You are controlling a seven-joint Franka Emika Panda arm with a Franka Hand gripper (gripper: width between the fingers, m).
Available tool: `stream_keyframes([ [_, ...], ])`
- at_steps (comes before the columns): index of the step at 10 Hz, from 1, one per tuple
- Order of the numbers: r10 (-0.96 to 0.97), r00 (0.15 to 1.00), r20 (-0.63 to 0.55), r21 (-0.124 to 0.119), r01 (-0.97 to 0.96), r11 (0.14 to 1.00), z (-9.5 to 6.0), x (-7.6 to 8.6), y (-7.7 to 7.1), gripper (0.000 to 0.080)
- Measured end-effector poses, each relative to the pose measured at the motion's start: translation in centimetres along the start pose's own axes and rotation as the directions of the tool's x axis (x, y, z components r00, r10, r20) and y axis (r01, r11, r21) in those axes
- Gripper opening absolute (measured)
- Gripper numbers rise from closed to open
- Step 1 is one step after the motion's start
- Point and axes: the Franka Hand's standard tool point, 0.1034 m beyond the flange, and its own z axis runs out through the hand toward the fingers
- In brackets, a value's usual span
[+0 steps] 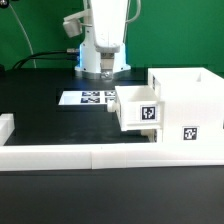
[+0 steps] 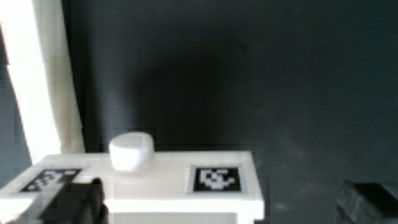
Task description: Assemble drawer
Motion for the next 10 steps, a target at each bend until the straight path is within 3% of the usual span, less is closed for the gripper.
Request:
stream_keyframes([
  [5,-0.067,0.99,-0.125,0.031,0.071,0.997,2.6,-3.6,-0.8,0.0648],
  [7,-0.064,0.983,-0.172,0.052,0.074,0.996,3.6,-3.7,-1.5,0.0648],
  [10,-0.04,0.982,-0.183,0.071,0.053,0.996,4.6,-1.2,-1.1,0.0648],
])
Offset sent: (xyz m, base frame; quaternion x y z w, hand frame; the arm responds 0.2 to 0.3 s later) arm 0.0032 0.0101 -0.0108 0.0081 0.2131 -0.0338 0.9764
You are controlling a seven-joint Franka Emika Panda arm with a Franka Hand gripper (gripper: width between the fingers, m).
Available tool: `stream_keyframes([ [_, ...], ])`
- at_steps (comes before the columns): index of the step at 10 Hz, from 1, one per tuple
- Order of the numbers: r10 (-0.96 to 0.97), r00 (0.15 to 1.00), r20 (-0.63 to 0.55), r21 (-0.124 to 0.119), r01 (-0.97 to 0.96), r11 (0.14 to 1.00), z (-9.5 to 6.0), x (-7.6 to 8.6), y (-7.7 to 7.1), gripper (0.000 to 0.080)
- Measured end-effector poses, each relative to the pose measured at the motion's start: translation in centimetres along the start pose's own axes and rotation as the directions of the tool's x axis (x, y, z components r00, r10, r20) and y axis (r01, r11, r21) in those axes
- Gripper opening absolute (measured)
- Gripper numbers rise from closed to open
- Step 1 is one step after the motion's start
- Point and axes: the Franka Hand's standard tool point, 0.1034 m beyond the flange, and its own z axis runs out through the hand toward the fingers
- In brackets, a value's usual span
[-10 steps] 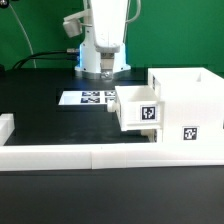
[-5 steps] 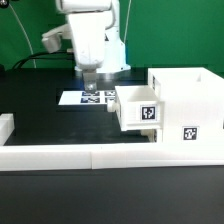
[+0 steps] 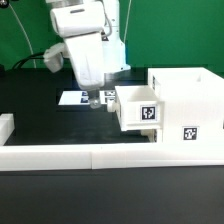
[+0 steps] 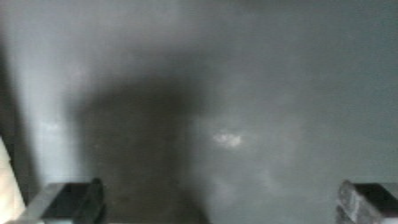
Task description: Assemble drawer
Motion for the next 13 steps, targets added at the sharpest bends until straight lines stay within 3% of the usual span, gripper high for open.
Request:
stream_keyframes([
  [8,0.135,0.991,-0.013,0.015,-0.135,0.991,0.8,6.3,0.5,0.0648],
  [13,0.177,0.984,-0.011,0.016,-0.177,0.984,0.9,6.3,0.4,0.0648],
])
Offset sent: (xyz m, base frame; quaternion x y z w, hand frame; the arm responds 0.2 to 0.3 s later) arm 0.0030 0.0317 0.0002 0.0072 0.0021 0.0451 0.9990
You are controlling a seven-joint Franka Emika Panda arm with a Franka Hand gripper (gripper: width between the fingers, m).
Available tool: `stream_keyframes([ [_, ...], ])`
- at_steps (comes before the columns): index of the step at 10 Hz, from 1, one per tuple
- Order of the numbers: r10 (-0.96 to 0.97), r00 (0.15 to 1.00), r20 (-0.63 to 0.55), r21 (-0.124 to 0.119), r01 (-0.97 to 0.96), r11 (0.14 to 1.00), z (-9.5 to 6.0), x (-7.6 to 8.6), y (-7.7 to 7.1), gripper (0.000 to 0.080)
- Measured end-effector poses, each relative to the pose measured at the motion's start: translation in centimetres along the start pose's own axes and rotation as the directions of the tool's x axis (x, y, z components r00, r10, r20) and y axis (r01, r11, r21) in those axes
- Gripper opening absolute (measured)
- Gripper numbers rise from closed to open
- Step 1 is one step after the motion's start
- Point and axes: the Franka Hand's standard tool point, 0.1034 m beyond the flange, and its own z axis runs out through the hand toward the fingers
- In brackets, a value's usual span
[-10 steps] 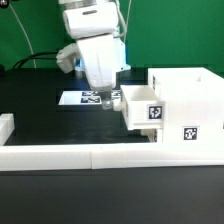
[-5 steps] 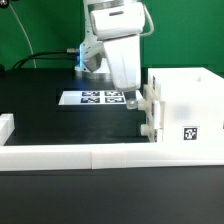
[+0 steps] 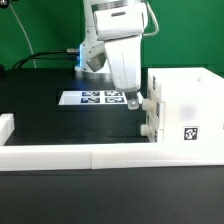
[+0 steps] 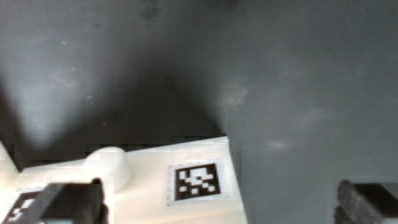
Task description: Assemble drawer
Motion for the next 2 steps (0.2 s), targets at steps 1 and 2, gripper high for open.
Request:
stream_keyframes([
  [1,0.0,1.0,0.0,0.0,0.0,1.0,0.0,-0.02,0.0,0.0648],
  [2,0.001,1.0,0.0,0.0,-0.001,1.0,0.0,-0.04,0.01,0.0648],
])
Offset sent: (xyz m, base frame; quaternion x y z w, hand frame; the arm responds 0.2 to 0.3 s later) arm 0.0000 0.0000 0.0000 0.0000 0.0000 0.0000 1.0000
